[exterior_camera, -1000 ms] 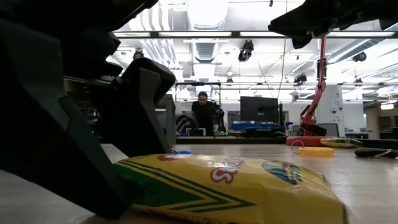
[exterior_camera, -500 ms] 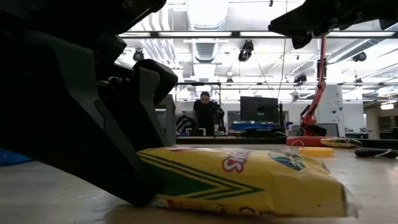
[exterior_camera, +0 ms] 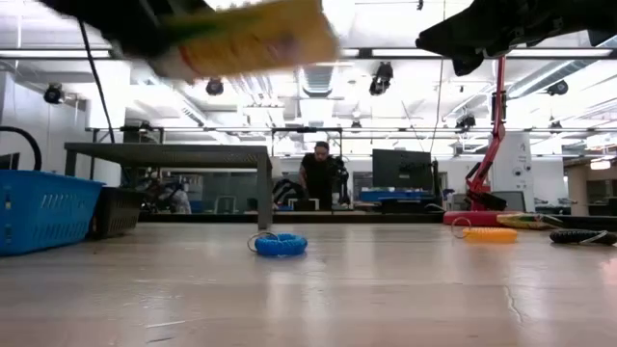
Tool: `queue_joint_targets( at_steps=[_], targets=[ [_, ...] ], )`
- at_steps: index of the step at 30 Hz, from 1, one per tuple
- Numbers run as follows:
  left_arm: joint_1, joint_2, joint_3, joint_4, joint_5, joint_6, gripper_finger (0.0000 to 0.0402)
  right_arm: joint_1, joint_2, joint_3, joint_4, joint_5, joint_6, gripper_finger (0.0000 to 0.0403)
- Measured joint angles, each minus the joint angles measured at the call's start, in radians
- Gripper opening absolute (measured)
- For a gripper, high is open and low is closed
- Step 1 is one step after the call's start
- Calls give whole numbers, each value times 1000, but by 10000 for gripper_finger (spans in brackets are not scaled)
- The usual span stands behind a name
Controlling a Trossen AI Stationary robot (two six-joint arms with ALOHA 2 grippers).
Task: Pick & Place Office Desk Supplies
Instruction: Put the yellow crayon box in the blue bin
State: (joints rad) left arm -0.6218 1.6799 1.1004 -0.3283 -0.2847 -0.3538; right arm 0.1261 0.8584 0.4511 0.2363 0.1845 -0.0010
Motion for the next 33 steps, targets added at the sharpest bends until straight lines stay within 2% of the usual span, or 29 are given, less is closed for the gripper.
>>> queue_joint_targets(
  at_steps=[3,9,16,20,27,33],
  targets=[
    [0,-96,-8,-166,-9,-164,133,0,0,0,0,0,-2,68],
    [-9,-243,-11,-534,-10,-599,133,0,0,0,0,0,-2,68],
    [-72,-307,-11,-810,16,-853,133,0,0,0,0,0,0,68],
    [-117,-303,-16,-868,51,-980,133,0,0,0,0,0,-1,68],
    [-219,-302,-100,-828,106,-1244,133,0,0,0,0,0,-1,68],
    [-261,-305,-139,-760,106,-1279,133,0,0,0,0,0,0,68]
  ],
)
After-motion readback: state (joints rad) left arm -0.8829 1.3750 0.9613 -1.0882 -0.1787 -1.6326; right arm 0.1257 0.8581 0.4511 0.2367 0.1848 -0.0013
